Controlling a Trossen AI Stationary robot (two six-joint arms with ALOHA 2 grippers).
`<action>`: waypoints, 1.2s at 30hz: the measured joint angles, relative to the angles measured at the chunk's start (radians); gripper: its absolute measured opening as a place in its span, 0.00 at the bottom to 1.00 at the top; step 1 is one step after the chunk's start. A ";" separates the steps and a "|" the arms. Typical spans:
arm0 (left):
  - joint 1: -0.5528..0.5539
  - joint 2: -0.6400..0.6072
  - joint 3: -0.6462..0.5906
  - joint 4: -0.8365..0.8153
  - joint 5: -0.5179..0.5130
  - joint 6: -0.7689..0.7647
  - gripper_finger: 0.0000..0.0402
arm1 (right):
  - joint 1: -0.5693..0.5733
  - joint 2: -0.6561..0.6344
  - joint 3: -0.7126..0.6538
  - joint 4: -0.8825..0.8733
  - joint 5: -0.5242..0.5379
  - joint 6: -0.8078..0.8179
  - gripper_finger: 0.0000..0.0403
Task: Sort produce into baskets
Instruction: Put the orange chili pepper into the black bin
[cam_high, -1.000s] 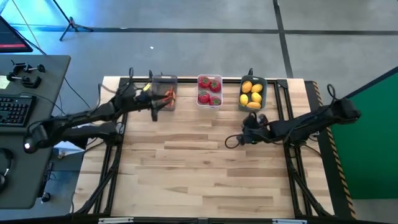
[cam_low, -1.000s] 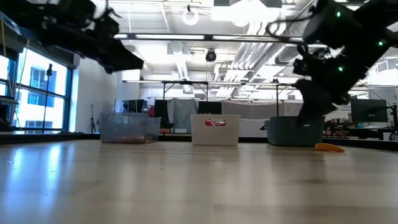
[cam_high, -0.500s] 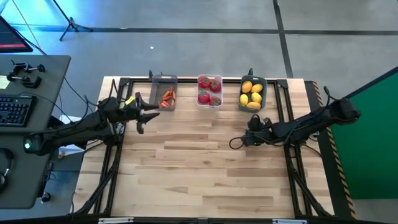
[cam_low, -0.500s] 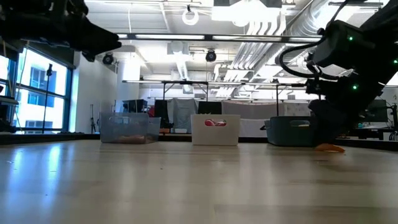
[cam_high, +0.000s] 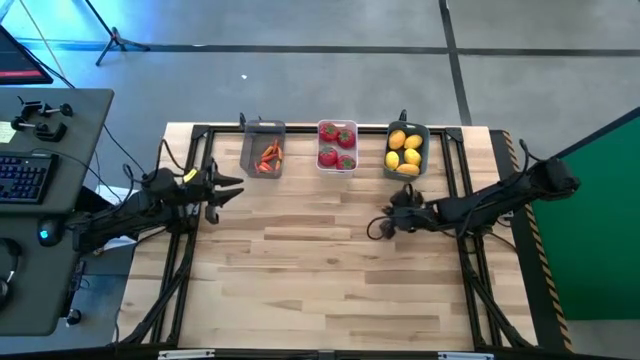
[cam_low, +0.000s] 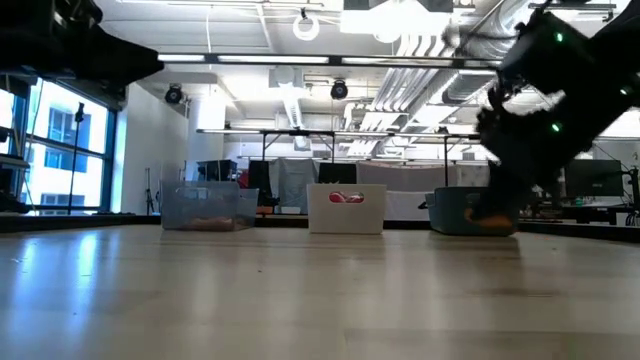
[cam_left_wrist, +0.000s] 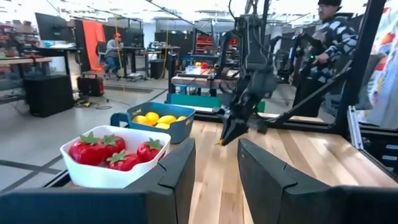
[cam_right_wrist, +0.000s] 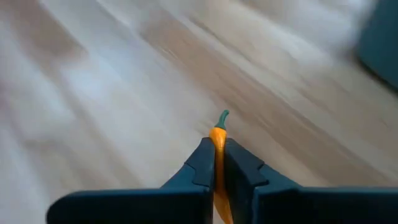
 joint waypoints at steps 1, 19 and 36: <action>-0.009 -0.014 0.000 -0.020 -0.014 0.005 0.26 | 0.000 0.000 0.004 0.052 0.001 -0.031 0.03; -0.111 -0.011 -0.008 -0.035 -0.216 0.070 0.07 | -0.125 0.542 0.567 0.620 -0.128 -0.565 0.00; -0.113 -0.011 -0.007 0.014 -0.227 0.071 0.00 | -0.360 1.018 1.268 0.454 -0.329 -0.666 0.00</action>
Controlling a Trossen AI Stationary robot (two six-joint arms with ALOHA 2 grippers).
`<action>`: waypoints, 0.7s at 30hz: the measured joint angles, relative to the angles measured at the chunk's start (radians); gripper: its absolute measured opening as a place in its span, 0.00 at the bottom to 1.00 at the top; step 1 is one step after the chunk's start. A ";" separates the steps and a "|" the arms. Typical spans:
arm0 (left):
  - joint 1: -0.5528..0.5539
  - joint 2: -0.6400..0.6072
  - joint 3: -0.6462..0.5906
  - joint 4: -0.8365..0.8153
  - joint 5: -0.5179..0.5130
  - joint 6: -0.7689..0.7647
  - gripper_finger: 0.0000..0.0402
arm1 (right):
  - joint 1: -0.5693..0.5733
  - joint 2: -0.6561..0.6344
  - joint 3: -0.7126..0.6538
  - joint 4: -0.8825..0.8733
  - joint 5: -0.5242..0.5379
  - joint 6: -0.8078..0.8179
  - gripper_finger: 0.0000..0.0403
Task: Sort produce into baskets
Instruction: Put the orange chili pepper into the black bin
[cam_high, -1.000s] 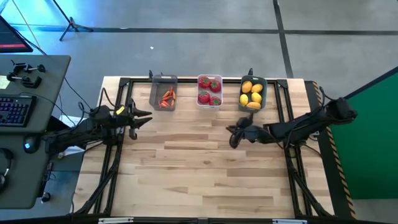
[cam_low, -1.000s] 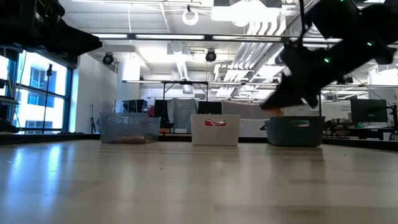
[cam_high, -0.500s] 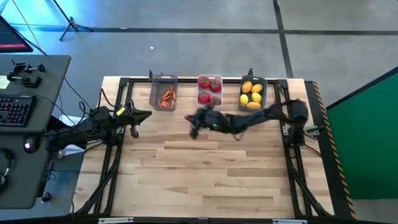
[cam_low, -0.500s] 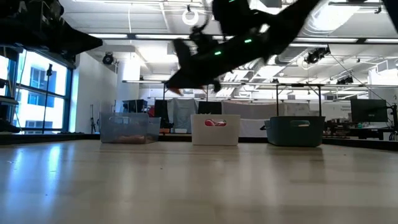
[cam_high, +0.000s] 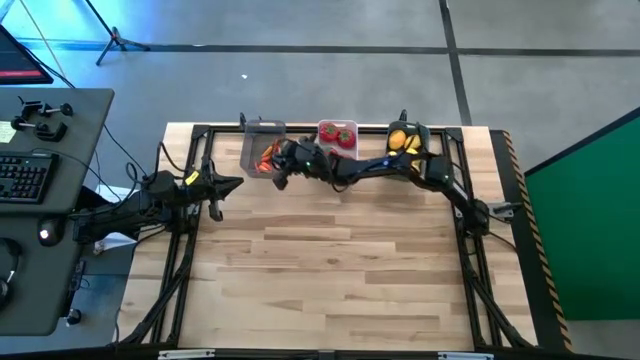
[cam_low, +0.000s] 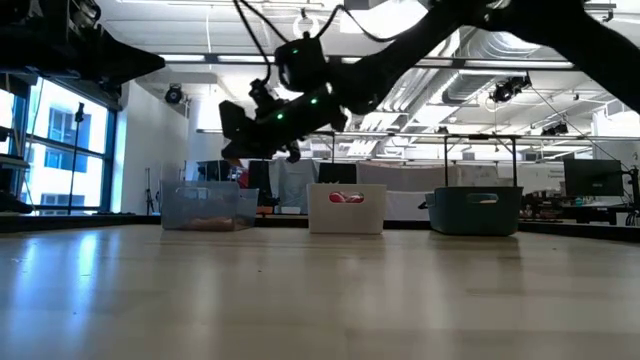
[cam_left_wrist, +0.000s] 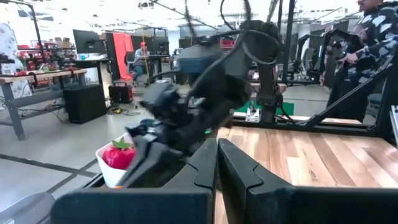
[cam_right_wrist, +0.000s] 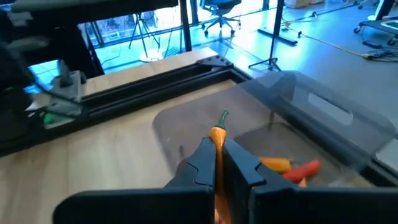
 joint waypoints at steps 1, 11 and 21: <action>0.000 0.000 0.000 0.000 0.000 0.000 0.00 | -0.009 0.018 0.029 -0.005 -0.005 -0.005 0.00; 0.000 0.000 0.000 0.000 -0.032 0.001 0.00 | -0.058 0.147 0.231 -0.152 -0.149 0.020 0.00; 0.001 0.000 0.000 -0.001 -0.055 -0.030 0.00 | -0.058 0.150 0.246 -0.211 -0.170 0.017 0.26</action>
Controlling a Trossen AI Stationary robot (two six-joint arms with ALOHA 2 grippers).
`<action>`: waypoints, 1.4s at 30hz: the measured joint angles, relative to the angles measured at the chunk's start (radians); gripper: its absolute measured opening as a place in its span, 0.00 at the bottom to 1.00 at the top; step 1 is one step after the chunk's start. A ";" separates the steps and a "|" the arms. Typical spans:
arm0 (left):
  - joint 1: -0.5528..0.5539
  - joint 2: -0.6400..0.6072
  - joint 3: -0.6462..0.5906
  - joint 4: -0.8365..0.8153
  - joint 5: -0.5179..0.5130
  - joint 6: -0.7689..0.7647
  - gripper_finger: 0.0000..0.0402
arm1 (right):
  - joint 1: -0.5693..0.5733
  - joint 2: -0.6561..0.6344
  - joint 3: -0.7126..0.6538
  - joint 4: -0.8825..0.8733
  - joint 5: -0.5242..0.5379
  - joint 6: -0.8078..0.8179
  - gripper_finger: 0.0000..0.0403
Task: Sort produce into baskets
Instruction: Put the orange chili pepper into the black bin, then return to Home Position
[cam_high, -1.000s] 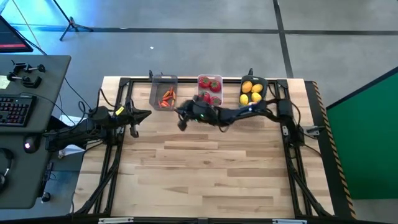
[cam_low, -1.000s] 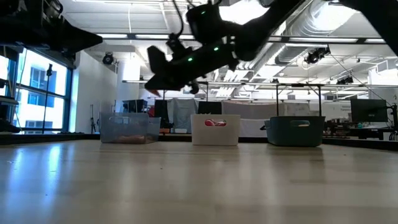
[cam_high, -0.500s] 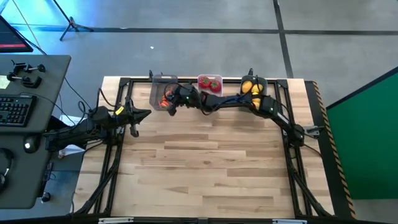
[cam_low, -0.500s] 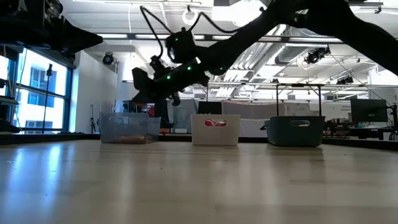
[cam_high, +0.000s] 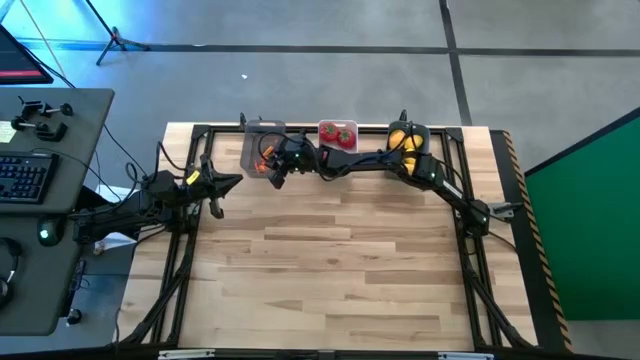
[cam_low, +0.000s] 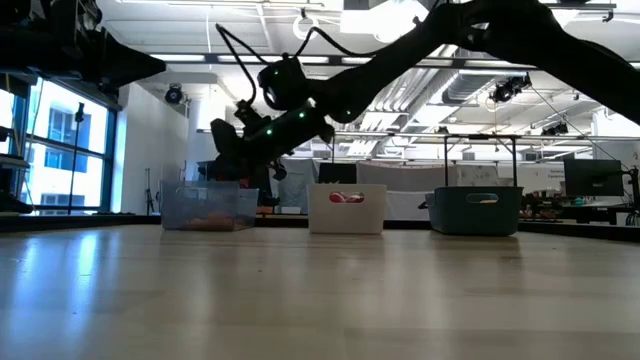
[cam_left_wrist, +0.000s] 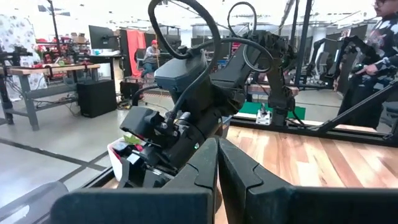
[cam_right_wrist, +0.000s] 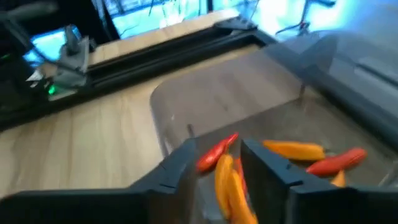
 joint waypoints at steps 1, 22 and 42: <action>0.000 0.000 0.000 -0.002 -0.003 -0.004 0.00 | -0.002 -0.003 0.000 -0.012 -0.016 0.001 0.30; 0.001 0.000 -0.121 0.136 -0.006 -0.041 0.00 | 0.013 -0.552 -0.730 0.195 -0.006 -0.162 0.00; 0.001 0.017 -0.153 0.143 -0.063 -0.003 0.00 | 0.007 -1.479 -1.730 0.513 -0.080 -0.129 0.00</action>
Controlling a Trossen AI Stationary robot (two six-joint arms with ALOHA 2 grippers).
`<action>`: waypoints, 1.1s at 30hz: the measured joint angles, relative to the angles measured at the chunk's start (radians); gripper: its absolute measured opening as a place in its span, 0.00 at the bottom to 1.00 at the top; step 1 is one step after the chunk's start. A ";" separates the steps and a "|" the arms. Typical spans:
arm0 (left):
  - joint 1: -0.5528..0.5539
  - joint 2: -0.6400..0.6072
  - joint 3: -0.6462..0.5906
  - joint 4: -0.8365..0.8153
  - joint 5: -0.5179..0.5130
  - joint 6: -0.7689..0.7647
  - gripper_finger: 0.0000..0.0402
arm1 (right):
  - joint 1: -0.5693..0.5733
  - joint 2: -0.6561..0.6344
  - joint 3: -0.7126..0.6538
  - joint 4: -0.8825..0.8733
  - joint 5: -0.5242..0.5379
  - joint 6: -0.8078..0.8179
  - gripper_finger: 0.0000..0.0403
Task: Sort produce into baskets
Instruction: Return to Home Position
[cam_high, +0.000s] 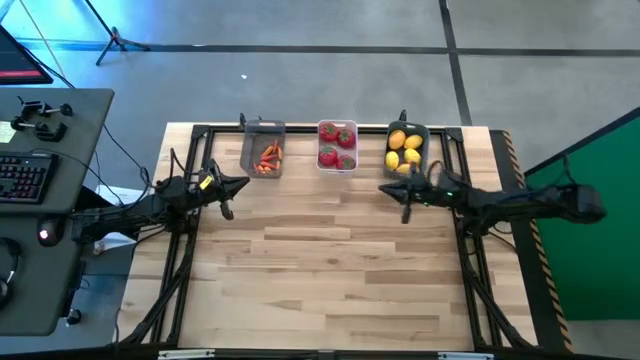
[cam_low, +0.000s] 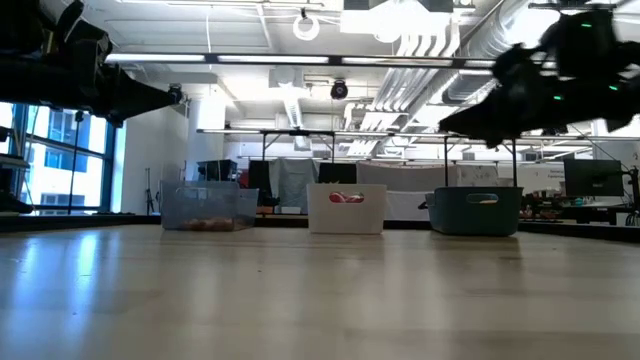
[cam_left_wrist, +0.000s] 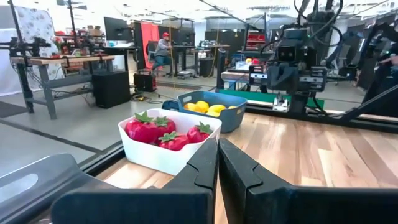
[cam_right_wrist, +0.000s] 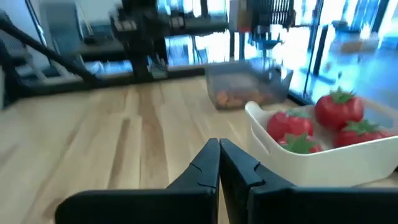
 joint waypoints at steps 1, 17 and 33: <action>0.000 0.000 0.000 -0.001 0.000 -0.002 0.00 | -0.005 -0.045 -0.040 0.028 -0.008 0.000 0.00; 0.000 0.032 0.001 -0.024 0.127 -0.072 0.00 | -0.143 -0.488 -0.126 -0.223 -0.117 -0.049 0.00; 0.000 0.138 0.001 -0.029 0.155 -0.037 0.00 | -0.013 -0.548 -0.126 -0.235 0.251 -0.076 0.00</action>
